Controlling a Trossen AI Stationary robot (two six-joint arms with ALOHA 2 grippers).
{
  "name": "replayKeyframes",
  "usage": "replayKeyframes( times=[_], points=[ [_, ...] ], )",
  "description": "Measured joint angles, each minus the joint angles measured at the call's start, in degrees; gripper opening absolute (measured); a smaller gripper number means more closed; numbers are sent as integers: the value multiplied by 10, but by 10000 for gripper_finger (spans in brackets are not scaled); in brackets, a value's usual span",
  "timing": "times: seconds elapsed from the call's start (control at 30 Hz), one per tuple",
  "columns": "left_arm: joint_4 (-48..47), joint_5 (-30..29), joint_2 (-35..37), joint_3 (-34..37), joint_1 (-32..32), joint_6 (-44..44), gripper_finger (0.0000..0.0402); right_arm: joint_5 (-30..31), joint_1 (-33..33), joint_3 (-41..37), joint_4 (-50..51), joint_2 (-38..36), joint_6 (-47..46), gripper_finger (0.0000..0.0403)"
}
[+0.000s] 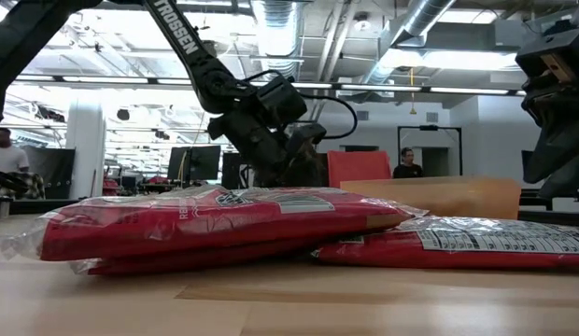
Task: Sort popcorn bags into baskets
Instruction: Put the popcorn bag into the orange transparent bin
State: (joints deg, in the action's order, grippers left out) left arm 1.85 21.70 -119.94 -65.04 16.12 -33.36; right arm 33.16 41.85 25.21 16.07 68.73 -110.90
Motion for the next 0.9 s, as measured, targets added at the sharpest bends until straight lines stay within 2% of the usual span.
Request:
replayKeyframes(
  times=[0.1, 0.13, 0.33, 0.6, 0.9],
  points=[
    [0, 6, 0, 0, 0, 12, 23, 0, -6, 0, 2, 0, 3, 124],
    [0, 6, 0, 0, 0, 12, 14, -1, -9, 0, 0, 0, 8, 124],
    [-27, 18, 18, -13, 1, 9, 5, -1, -42, 0, -18, 0, 54, 124],
    [-86, 39, 95, -24, 8, -6, 2, -1, -68, 0, -22, 0, 89, 124],
    [-70, 31, 148, -25, 8, -45, 1, -1, -68, 0, -31, 0, 90, 124]
  ],
)
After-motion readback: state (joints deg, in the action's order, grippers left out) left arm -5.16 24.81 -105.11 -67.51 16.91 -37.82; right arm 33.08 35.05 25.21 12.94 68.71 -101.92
